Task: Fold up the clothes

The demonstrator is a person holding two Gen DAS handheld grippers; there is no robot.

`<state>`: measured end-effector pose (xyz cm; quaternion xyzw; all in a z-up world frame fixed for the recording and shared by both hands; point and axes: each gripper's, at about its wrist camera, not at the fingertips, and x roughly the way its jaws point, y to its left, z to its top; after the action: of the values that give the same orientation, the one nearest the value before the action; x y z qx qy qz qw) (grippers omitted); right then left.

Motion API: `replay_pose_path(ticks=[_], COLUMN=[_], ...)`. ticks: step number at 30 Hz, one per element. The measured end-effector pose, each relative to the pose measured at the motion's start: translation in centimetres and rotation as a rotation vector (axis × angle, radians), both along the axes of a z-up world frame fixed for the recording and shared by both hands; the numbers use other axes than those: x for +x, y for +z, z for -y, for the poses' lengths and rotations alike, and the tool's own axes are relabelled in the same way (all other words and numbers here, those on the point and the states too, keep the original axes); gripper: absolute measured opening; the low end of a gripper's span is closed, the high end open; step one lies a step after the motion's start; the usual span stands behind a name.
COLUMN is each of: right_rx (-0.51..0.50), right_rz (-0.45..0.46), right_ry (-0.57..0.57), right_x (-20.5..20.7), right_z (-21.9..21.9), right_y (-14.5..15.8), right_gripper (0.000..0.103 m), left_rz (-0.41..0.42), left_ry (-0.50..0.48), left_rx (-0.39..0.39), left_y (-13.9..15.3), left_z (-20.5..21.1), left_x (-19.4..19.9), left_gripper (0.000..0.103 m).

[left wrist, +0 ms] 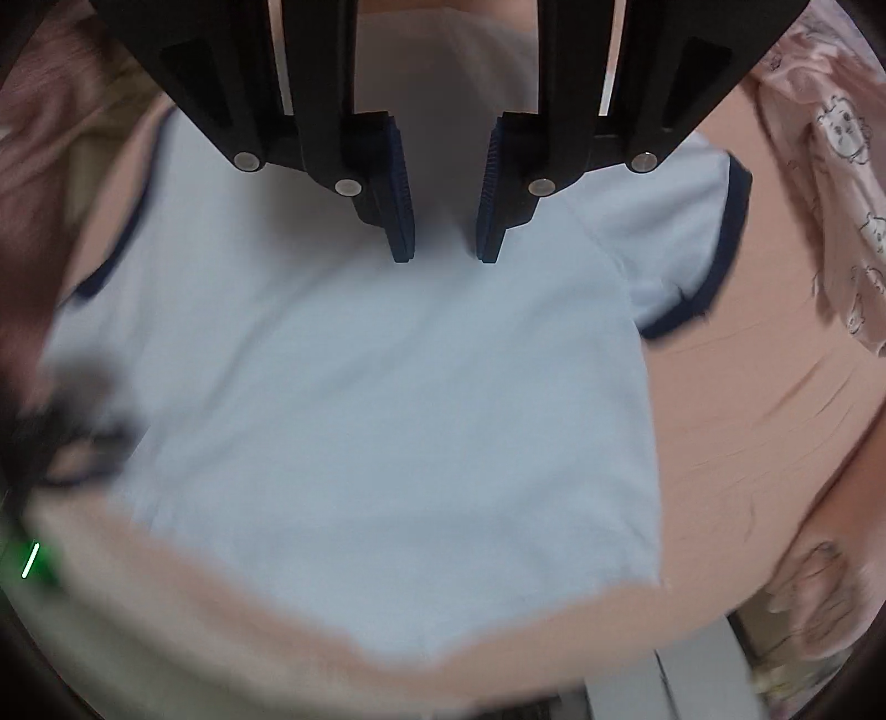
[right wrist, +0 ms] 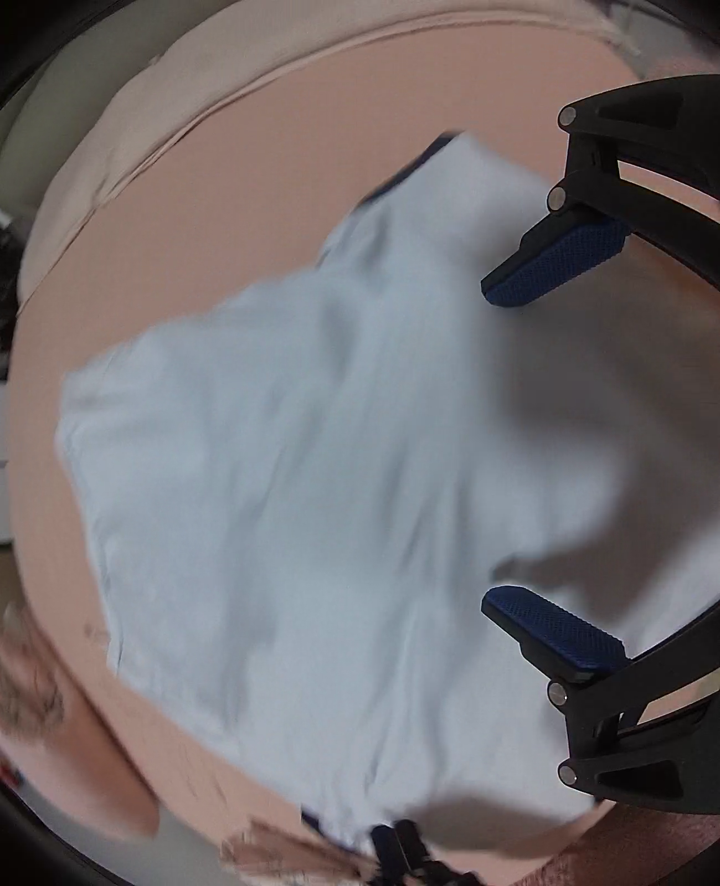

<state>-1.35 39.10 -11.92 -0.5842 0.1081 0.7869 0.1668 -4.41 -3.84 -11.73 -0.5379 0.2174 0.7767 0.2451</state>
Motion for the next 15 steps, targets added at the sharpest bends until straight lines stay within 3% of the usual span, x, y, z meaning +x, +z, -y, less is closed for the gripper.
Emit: replay_pose_path(ticks=[2, 4, 6, 9, 11, 15], right_rx=[0.043, 0.035, -0.050, -0.120, -0.113, -0.041], right_rz=[0.016, -0.007, -0.060, -0.116, -0.078, 0.020], right_ry=[-0.066, -0.132, -0.128, -0.009, 0.049, 0.013], right_x=[2.4, 4.6, 5.5, 4.5, 3.3, 3.4], right_z=[-3.6, -6.7, -7.7, -4.4, -1.8, -0.6], right_y=[0.6, 1.4, 1.7, 1.4, 0.0, -2.1], right_gripper=[0.101, 0.101, 0.101, 0.101, 0.101, 0.102], left_rz=[0.013, -0.041, -0.072, -0.014, -0.021, -0.011], left_ry=[0.077, 0.117, 0.056, -0.016, -0.034, -0.003], left_rx=[-0.007, -0.022, 0.075, 0.163, 0.114, 0.033], left_y=[0.6, 1.9, 2.9, 1.8, 0.2, -0.5], left_z=[0.6, 0.6, -0.7, -3.4, -4.5, -3.9], left_x=[-0.1, 0.3, 1.6, 3.3, 3.8, 4.4], left_gripper=[0.025, 0.025, 0.025, 0.025, 0.026, 0.032])
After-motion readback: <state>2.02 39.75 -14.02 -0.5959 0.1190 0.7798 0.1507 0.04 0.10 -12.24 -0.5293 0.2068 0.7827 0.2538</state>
